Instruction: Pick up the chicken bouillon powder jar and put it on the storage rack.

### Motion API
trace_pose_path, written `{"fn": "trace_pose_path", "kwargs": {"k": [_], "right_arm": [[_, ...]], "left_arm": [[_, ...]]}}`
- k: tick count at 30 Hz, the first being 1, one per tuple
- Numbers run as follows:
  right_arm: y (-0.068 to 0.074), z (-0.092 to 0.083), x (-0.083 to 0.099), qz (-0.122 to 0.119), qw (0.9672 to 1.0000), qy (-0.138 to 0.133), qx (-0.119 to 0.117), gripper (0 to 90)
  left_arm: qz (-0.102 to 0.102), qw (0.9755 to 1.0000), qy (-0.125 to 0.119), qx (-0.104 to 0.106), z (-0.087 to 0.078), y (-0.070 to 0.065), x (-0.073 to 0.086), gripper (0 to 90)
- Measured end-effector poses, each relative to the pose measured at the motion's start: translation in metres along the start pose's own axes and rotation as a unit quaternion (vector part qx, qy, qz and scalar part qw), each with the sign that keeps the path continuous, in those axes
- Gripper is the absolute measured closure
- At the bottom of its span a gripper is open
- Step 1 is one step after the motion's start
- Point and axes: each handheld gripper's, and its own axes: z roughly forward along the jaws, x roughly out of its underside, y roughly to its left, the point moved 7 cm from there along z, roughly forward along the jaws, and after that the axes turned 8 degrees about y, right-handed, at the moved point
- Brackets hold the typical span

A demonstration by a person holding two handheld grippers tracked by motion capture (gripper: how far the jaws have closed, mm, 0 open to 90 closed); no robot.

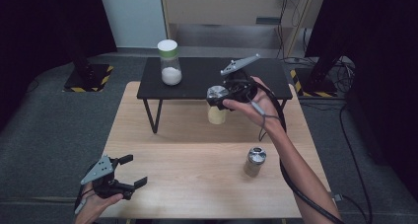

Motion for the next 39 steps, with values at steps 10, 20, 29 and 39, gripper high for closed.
{"fn": "trace_pose_path", "kwargs": {"k": [10,20,29,39], "right_arm": [[-0.007,-0.011,-0.022,0.002,0.9999,0.009,0.014,35.3],[-0.013,-0.017,-0.043,0.003,0.9997,0.009,0.025,35.3],[-0.021,-0.014,-0.057,0.012,0.9992,0.009,0.036,35.3],[-0.031,-0.005,-0.071,0.035,0.9977,0.007,0.058,35.3]], "left_arm": [[0.0,1.0,0.0,0.0,0.0,0.0,0.0,0.0],[-0.001,1.0,-0.001,0.001,0.0,0.0,0.0,0.0],[-0.002,1.0,-0.002,0.001,0.0,0.001,0.001,0.0],[-0.003,1.0,-0.003,0.0,-0.001,0.001,0.001,0.0]]}}
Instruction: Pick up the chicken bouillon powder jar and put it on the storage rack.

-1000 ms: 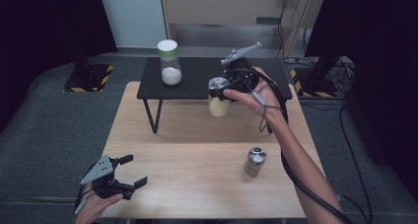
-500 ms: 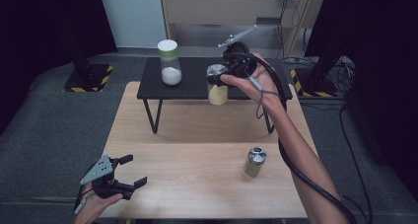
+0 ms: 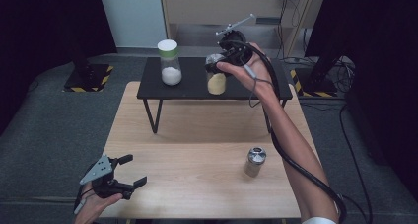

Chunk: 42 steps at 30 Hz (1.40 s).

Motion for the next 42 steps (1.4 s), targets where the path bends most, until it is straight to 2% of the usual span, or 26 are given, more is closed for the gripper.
{"fn": "trace_pose_path", "kwargs": {"k": [14,21,26,36,42], "right_arm": [[-0.014,0.022,-0.013,0.031,0.9991,0.0,0.028,35.3],[-0.019,0.029,-0.015,0.051,0.9976,-0.011,0.045,35.3],[-0.022,0.034,-0.018,0.053,0.9972,-0.005,0.053,35.3],[-0.029,0.045,-0.014,0.066,0.9966,-0.003,0.049,35.2],[-0.028,0.049,-0.013,0.064,0.9967,0.003,0.05,35.2]], "left_arm": [[0.0,1.0,-0.001,0.001,0.0,0.0,0.0,0.0],[0.0,1.0,-0.001,0.002,0.0,0.0,0.001,0.0],[0.0,1.0,0.0,0.002,0.0,0.001,0.001,0.0],[0.0,1.0,0.0,0.002,0.0,0.001,0.001,0.0],[0.0,1.0,0.001,0.002,0.0,0.001,0.001,0.1]]}}
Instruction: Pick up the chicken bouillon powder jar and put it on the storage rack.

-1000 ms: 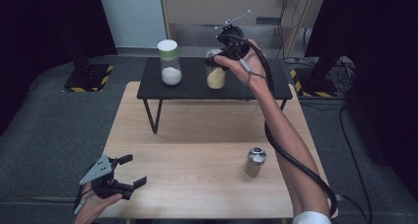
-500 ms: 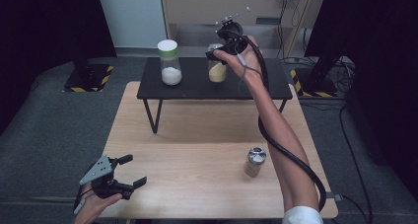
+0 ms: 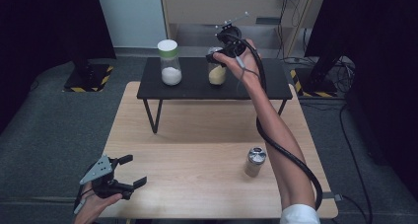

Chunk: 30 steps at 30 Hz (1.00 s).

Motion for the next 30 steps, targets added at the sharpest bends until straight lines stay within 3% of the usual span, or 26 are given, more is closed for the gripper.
{"fn": "trace_pose_path", "kwargs": {"k": [30], "right_arm": [[-0.01,0.01,0.011,0.019,0.9997,-0.003,-0.014,34.5]], "left_arm": [[0.002,1.0,0.002,0.001,0.0,0.0,0.0,0.2]]}}
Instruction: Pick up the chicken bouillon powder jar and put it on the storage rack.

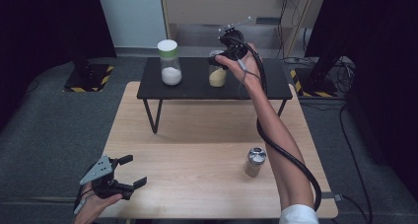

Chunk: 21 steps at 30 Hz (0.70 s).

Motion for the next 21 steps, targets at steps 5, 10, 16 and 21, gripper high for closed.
{"fn": "trace_pose_path", "kwargs": {"k": [5,10,16,21], "right_arm": [[-0.002,-0.003,0.002,0.006,0.9999,-0.015,-0.003,22.6],[0.001,-0.013,0.004,-0.014,0.9993,-0.033,0.01,13.1],[0.002,-0.03,0.006,-0.035,0.9982,-0.048,0.009,8.9],[0.002,-0.052,0.011,-0.045,0.997,-0.062,-0.003,8.1]], "left_arm": [[0.0,1.0,0.0,0.0,0.0,0.0,0.0,0.2],[0.0,1.0,0.0,0.0,0.0,0.0,0.0,0.2],[0.0,1.0,0.0,-0.001,0.0,0.0,0.0,0.2],[0.001,1.0,0.0,-0.001,0.0,-0.001,0.0,0.2]]}}
